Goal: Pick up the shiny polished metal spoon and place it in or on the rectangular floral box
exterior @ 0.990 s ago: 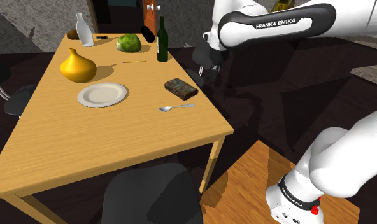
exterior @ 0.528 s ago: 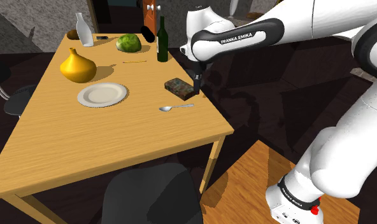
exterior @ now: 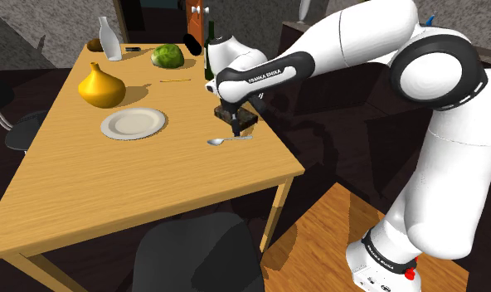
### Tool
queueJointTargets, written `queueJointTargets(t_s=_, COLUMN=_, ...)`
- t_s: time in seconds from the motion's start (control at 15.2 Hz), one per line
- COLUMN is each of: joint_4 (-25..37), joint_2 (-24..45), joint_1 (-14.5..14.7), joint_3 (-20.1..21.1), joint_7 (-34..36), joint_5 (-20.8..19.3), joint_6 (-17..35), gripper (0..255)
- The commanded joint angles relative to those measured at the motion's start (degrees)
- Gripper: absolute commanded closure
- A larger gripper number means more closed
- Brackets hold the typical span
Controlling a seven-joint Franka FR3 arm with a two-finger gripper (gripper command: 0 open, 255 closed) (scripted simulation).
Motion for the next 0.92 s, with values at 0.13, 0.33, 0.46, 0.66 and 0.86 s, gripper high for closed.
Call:
queueJointTargets(t_s=0.13, joint_4=1.2, joint_2=2.93, joint_1=0.36, joint_3=0.32, joint_7=-1.0, joint_5=-0.77, joint_6=1.16, gripper=0)
queueJointTargets(t_s=0.33, joint_4=-0.02, joint_2=3.69, joint_1=0.1, joint_3=0.12, joint_7=-0.83, joint_5=-1.04, joint_6=3.17, gripper=0)
queueJointTargets(t_s=0.46, joint_4=-0.97, joint_2=4.41, joint_1=-0.11, joint_3=-0.06, joint_7=-0.67, joint_5=-1.28, joint_6=4.87, gripper=0)
queueJointTargets(t_s=0.66, joint_4=-0.97, joint_2=4.41, joint_1=-0.11, joint_3=-0.06, joint_7=-0.67, joint_5=-1.28, joint_6=4.87, gripper=0)
queueJointTargets(t_s=0.86, joint_4=-0.97, joint_2=4.41, joint_1=-0.11, joint_3=-0.06, joint_7=-0.67, joint_5=-1.28, joint_6=4.87, gripper=0)
